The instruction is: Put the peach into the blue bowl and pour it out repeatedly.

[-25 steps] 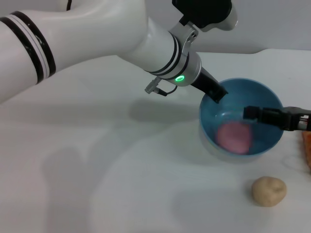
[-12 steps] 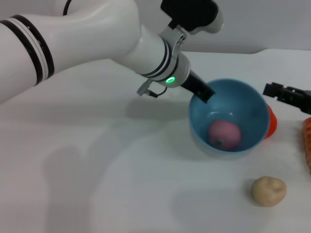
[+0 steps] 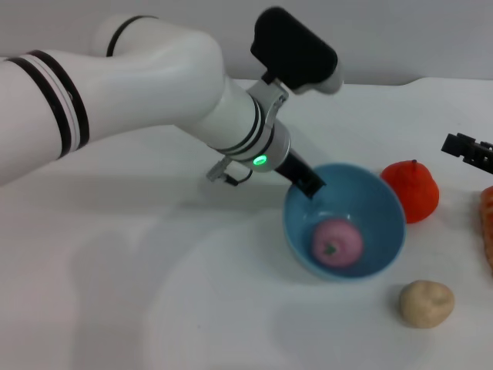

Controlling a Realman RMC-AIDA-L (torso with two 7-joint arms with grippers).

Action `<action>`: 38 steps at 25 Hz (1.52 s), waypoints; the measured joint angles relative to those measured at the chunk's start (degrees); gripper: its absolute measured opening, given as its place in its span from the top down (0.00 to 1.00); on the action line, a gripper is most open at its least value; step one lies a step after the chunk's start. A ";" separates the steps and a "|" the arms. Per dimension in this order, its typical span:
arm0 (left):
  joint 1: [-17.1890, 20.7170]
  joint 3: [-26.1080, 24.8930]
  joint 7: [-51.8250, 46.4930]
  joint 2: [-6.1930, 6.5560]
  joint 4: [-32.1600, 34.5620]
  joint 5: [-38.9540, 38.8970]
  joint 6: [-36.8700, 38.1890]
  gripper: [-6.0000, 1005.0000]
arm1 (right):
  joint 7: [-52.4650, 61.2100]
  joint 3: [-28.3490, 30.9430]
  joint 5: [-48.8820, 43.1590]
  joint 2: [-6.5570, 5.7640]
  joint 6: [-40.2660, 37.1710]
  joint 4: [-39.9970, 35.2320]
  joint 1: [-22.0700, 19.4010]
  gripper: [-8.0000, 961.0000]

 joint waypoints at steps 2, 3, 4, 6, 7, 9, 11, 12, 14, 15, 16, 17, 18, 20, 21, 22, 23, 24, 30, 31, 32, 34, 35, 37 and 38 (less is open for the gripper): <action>-0.06 0.75 -0.04 -0.03 0.41 -0.02 0.93 1.00 | -0.05 0.03 0.01 0.01 -0.21 -0.10 -0.22 0.52; 0.03 0.82 -0.05 -0.03 0.52 -0.02 0.95 1.00 | -0.14 -0.01 0.02 0.04 -0.23 -0.10 -0.25 0.52; 0.13 0.85 -0.07 -0.03 0.56 -0.03 0.94 1.00 | -0.22 -0.08 0.03 0.06 -0.24 -0.06 -0.25 0.52; 0.27 0.85 -0.24 -0.03 0.47 0.01 0.83 1.00 | -0.58 -0.26 0.04 0.08 -0.19 0.11 -0.23 0.52; 0.29 0.85 -0.34 -0.03 0.44 0.05 0.79 0.99 | -0.82 -0.32 0.05 0.08 -0.12 0.13 -0.23 0.52; 0.39 0.86 -1.05 -0.03 0.51 0.22 0.60 0.98 | -1.67 -0.41 0.05 0.09 -0.03 0.14 -0.26 0.52; 0.53 0.84 -1.72 0.01 0.61 0.26 0.45 0.98 | -2.49 -0.40 0.05 0.10 0.11 0.27 -0.34 0.52; 0.64 0.73 -2.02 0.06 0.64 0.28 0.40 0.97 | -2.99 -0.28 0.05 0.10 0.15 0.54 -0.38 0.52; 0.83 0.29 -2.21 0.17 0.78 0.30 0.38 0.93 | -4.49 0.20 0.21 0.07 0.37 1.54 -0.29 0.52; 0.83 0.29 -2.21 0.17 0.78 0.30 0.38 0.91 | -5.34 0.45 0.36 0.04 0.56 2.00 -0.26 0.52; 0.83 0.29 -2.21 0.17 0.78 0.30 0.38 0.89 | -6.16 0.65 0.54 0.02 0.95 2.30 -0.22 0.52; 0.96 -0.08 -2.26 0.25 0.93 0.31 0.36 0.87 | -6.68 0.74 0.66 0.01 1.39 2.42 -0.21 0.52; 1.55 -1.73 -2.23 0.40 1.95 0.12 0.51 0.85 | -6.89 0.78 0.71 0.02 1.80 2.42 -0.24 0.52; 1.96 -2.46 -2.07 0.44 2.62 0.13 0.80 0.81 | -6.94 0.98 0.72 0.03 2.51 2.44 -0.33 0.52; 2.18 -2.66 -2.01 0.46 3.03 0.20 0.91 0.79 | -6.96 1.17 0.73 0.03 2.72 2.44 -0.35 0.52; 2.39 -2.72 -1.97 0.51 3.36 0.26 0.91 0.77 | -7.11 1.47 0.73 0.06 2.89 2.45 -0.38 0.52; 2.66 -2.78 -1.93 0.58 3.89 0.32 0.90 0.74 | -7.40 1.90 0.73 0.08 3.04 2.46 -0.41 0.51; 3.00 -2.88 -1.88 0.66 4.59 0.32 0.81 0.70 | -7.78 2.38 0.73 0.09 3.10 2.47 -0.42 0.50; 7.96 -9.58 -1.09 0.95 14.93 7.92 -2.35 0.49 | -10.65 5.63 0.73 0.14 6.42 1.47 -0.43 0.43; 9.28 -10.86 -1.07 0.90 16.77 9.14 -4.25 0.45 | -11.54 5.75 0.73 0.17 7.62 1.25 -0.38 0.42; 10.58 -11.88 -1.05 0.93 18.09 9.94 -6.63 0.41 | -13.14 5.83 0.73 0.18 9.24 1.20 -0.35 0.42; 13.37 -12.79 -1.13 0.93 19.22 10.05 -13.78 0.33 | -17.25 6.02 1.52 0.24 13.07 1.61 -0.35 0.42; 14.95 -12.74 -1.23 0.84 19.28 9.82 -18.49 0.28 | -20.43 6.09 3.18 0.30 14.93 2.55 -0.44 0.42; 18.17 -11.13 -1.49 0.60 18.59 9.08 -28.90 0.23 | -28.15 6.14 8.21 0.37 17.80 5.52 -0.78 0.42; 19.79 -9.39 -1.52 0.52 17.77 8.64 -34.99 0.23 | -32.94 6.16 11.78 0.33 18.90 7.74 -0.96 0.42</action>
